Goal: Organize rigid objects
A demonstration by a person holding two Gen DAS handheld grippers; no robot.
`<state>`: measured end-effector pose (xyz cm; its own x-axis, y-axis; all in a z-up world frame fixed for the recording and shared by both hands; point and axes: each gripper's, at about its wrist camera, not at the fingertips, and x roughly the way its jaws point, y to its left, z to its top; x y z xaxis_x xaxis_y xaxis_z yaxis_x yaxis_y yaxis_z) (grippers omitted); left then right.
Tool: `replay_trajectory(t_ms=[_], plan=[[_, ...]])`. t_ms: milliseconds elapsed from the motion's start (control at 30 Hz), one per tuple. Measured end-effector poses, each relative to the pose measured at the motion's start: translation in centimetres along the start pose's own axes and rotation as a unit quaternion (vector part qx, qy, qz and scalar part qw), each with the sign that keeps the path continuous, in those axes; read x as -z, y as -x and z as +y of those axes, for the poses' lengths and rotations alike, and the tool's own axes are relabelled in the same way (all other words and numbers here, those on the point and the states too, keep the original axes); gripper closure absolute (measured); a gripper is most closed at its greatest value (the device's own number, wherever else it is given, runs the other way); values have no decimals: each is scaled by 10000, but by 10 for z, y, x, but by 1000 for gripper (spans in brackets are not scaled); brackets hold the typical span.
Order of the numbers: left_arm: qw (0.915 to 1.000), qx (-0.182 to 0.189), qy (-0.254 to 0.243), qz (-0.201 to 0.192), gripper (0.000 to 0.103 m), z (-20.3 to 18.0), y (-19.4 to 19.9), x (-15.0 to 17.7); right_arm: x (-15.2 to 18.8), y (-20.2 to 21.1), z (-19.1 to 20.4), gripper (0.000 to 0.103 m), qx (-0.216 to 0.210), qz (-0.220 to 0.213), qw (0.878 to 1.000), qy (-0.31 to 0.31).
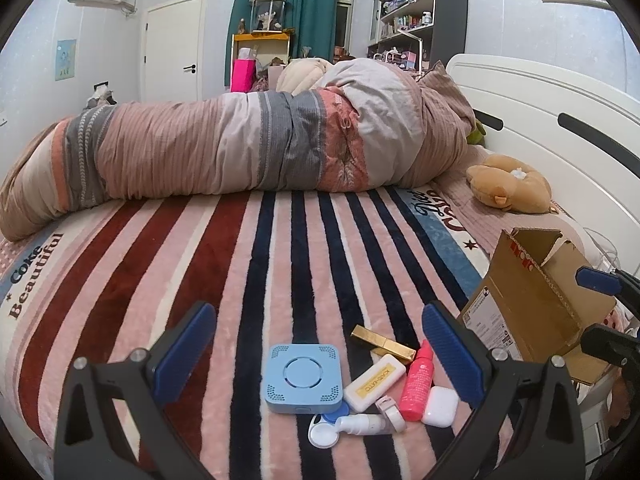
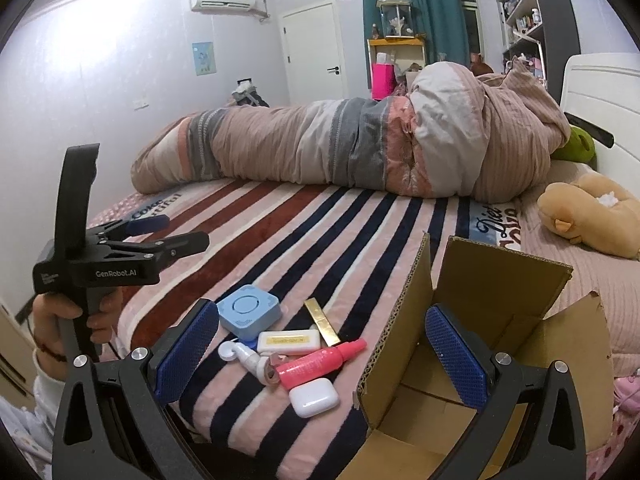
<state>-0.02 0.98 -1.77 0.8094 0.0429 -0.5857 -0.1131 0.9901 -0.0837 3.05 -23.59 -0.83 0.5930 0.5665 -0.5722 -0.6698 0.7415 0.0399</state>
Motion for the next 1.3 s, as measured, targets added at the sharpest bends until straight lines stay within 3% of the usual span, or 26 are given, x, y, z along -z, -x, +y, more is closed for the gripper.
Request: replay_trajectory(t_ms=[567,800,1067,1200,1300], plan=[[10000,80,-45,-31,0,6,1,3,5,0,9,0,198,-55,9998,47],[9997,244,-77,-64,0,22,3,6,-5,3,23,0,871,-116,9960,151],[9996,-269,-127,0,0,59,-12,13,-28,-30,65,0,193,125,9994,268],[9978,-628,-197,102,0,79,-38,21,-22,-74,87,24,-307,634,9966,436],[9956,-815,-315,324,0,91,-60,28,-6,-118,94,34,-840,1291,9878,239]])
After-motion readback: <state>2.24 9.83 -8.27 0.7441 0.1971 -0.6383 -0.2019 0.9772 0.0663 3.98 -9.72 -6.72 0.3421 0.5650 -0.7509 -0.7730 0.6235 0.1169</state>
